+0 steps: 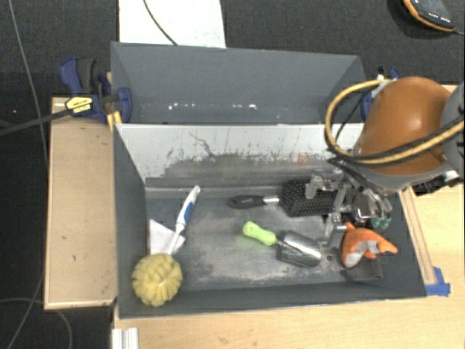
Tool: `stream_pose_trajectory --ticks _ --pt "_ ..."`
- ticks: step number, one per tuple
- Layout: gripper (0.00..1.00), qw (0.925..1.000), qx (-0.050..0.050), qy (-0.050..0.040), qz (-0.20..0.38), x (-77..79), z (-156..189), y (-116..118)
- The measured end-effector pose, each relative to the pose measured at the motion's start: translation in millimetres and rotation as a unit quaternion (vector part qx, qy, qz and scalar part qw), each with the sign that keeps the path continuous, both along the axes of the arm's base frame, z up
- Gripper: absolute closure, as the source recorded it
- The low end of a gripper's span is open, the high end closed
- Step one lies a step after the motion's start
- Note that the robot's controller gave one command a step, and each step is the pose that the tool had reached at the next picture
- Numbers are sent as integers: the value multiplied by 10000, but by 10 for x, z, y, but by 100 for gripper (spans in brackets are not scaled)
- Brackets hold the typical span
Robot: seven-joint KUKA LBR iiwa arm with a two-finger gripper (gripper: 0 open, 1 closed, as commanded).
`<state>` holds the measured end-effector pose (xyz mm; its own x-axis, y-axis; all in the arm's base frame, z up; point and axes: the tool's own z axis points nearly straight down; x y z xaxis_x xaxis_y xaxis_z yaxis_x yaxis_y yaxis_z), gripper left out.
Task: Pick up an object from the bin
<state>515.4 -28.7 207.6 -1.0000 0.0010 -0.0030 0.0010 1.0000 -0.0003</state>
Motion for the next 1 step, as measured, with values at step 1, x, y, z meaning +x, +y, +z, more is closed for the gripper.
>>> stream_pose_trajectory --ticks 1 --pt "0 9944 -5 -4 1061 -290 -279 -602"
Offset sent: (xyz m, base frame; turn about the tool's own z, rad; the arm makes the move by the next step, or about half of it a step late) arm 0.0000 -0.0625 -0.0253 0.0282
